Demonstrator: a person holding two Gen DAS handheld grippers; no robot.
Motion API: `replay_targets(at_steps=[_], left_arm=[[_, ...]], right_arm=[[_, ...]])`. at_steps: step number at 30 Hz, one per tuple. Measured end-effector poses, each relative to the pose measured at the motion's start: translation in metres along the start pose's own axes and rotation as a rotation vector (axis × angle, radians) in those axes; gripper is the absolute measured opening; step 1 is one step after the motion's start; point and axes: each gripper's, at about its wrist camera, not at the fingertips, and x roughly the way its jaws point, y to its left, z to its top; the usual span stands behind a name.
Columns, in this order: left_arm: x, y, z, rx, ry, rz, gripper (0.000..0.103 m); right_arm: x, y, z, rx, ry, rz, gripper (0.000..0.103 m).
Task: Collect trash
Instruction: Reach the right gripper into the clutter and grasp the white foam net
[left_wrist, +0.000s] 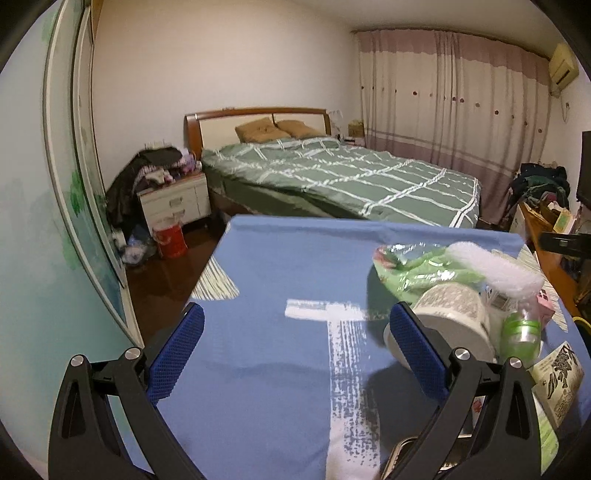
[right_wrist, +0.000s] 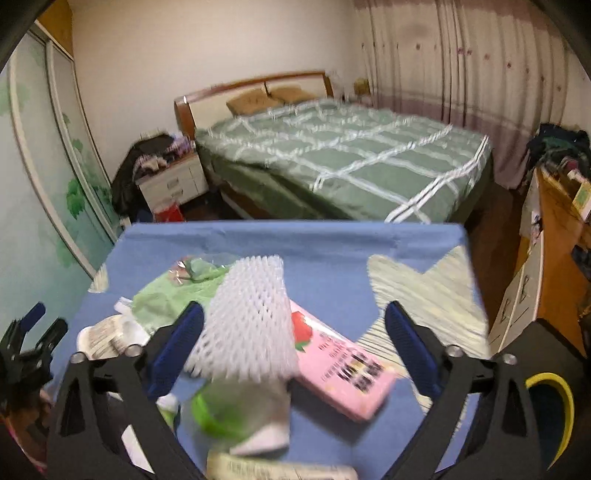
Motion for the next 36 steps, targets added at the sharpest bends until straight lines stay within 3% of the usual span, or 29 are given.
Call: replay_targets(at_steps=[2,11,13,16,23,29,36], left_arm=[[0.004,0.0,-0.004,0.003,0.011,0.002,0.099],[0.016,-0.002,-0.015,0.008,0.047,0.001,0.099],[0.018,-0.003,-0.017,0.009,0.053,-0.003,0.099],[0.02,-0.004,-0.02,0.015,0.054,-0.004,0.099],[0.018,0.001,-0.023,-0.004,0.053,-0.015,0.099],[0.02,-0.001,-0.023,0.005,0.059,-0.034,0.099],[0.019,-0.005,-0.025,0.016,0.058,-0.044,0.099]], right_arm=[[0.02,0.003,0.002,0.018,0.063,0.027,0.077],[0.048,0.012,-0.014,0.004,0.147,0.03,0.075],[0.048,0.012,-0.017,0.004,0.146,0.033,0.044],[0.043,0.008,-0.016,0.041,0.124,0.075,0.017],[0.019,-0.01,-0.01,0.093,0.035,0.064,0.014],[-0.029,-0.019,-0.005,0.089,-0.072,0.017,0.014],[-0.087,-0.064,-0.039,0.15,-0.165,-0.124,0.014]])
